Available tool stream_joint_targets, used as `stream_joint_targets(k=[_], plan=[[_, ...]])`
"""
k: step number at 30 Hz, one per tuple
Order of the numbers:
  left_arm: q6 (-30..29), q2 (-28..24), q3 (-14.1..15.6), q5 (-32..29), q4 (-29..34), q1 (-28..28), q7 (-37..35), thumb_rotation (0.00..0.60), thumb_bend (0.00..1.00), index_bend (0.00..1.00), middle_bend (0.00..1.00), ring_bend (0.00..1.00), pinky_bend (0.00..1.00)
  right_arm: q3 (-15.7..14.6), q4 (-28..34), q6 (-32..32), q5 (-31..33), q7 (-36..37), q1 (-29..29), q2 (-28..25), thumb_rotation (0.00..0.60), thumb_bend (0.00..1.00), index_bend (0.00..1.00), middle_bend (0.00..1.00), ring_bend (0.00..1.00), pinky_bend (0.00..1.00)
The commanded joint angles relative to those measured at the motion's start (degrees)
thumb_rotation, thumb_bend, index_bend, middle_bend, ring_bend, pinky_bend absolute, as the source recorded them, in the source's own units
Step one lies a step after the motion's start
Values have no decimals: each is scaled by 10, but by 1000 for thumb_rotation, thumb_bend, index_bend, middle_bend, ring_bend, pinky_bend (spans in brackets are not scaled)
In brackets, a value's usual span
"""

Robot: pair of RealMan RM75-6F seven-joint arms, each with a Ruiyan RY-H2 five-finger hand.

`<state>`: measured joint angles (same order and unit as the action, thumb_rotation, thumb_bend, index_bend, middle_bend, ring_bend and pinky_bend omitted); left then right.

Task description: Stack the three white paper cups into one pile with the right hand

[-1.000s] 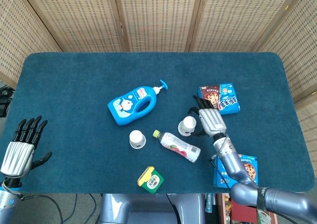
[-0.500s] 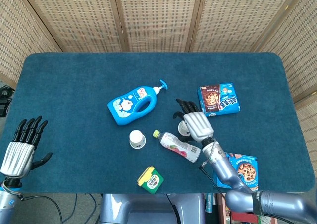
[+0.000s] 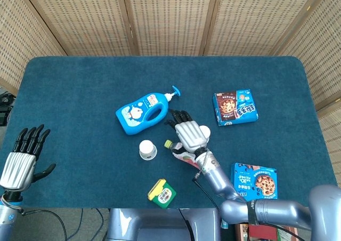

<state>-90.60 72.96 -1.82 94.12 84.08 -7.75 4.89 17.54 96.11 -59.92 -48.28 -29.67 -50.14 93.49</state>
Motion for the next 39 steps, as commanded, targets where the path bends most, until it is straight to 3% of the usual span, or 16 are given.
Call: stream_joint_targets(k=[1, 20, 39], plan=[[2, 1, 1, 1, -1, -1, -1, 600, 206, 0, 0, 0, 0, 10, -17, 7, 16, -4, -15, 14, 600, 102, 205, 0, 0, 0], [12, 3, 4, 2, -8, -8, -14, 600, 206, 0, 0, 0, 0, 15, -68, 15, 50, -22, -76, 99, 600, 102, 302, 0, 0, 0], [18, 5, 5, -2, -11, -10, -14, 600, 206, 0, 0, 0, 0, 2, -127, 37, 54, 0, -84, 131, 600, 102, 352, 3, 0, 0]])
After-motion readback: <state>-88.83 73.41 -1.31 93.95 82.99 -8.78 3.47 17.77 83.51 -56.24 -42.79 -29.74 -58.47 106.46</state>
